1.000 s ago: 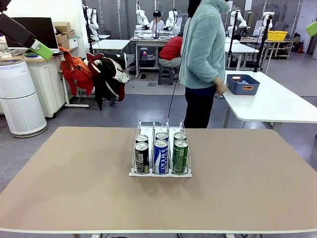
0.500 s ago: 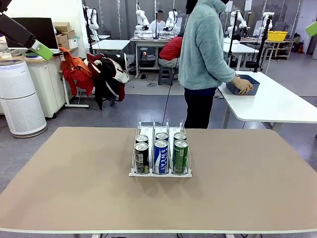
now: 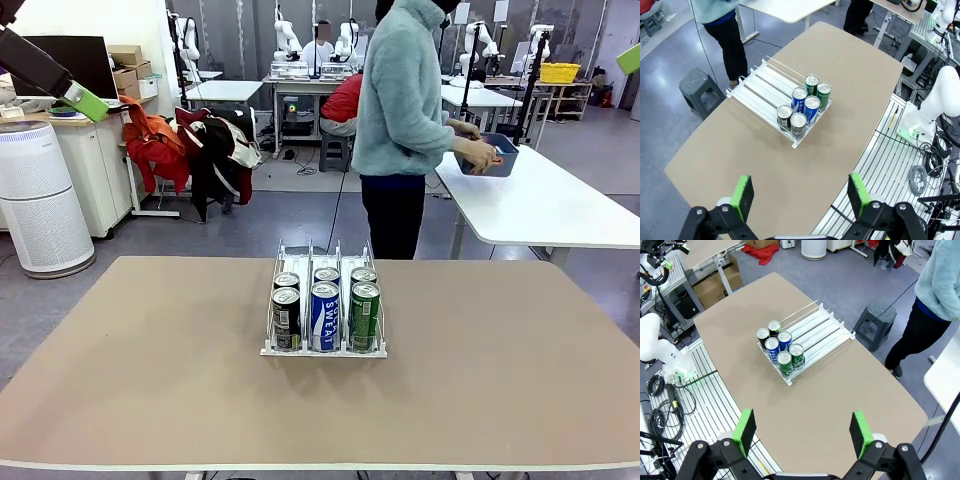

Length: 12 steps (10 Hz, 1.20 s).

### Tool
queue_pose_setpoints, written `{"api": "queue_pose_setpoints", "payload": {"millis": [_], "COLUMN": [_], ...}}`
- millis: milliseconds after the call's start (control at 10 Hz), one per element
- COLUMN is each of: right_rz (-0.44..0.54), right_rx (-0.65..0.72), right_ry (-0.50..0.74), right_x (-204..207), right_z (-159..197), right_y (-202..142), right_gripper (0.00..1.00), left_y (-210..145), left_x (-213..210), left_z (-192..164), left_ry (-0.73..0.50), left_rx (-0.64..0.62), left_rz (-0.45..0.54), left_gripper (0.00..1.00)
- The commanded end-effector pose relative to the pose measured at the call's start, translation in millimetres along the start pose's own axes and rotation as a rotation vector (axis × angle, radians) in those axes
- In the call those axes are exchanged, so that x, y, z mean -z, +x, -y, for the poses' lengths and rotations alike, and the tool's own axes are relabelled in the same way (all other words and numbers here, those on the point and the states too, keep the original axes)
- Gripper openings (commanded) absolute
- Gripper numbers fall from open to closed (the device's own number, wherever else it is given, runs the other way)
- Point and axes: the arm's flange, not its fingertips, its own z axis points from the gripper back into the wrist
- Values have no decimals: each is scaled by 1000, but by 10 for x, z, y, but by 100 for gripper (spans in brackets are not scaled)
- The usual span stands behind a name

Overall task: Fill the beverage cans into the dispenser.
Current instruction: Pick up the Sprite handed by the human.

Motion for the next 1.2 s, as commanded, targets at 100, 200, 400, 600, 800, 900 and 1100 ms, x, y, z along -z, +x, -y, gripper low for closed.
{"api": "queue_pose_setpoints", "payload": {"millis": [100,200,400,600,800,900,1100], "right_rz": [-9,-9,-9,-9,-9,-9,-9], "right_rx": [0,0,0,0,0,0,0], "right_ry": [2,2,2,2,2,2,2], "right_x": [7,7,7,7,7,7,7], "right_z": [-8,-8,-8,-8,-8,-8,-8], "right_y": [-5,-5,-5,-5,-5,-5,-5], "right_gripper": [100,100,100,100,100,100,100], "left_y": [-1,-1,-1,-1,-1,-1,-1], "left_x": [9,9,9,9,9,9,9], "left_z": [-6,-6,-6,-6,-6,-6,-6], "left_ry": [0,0,0,0,0,0,0], "left_rx": [-7,-7,-7,-7,-7,-7,-7], "left_rz": [-2,-2,-2,-2,-2,-2,-2], "left_gripper": [100,100,100,100,100,100,100]}}
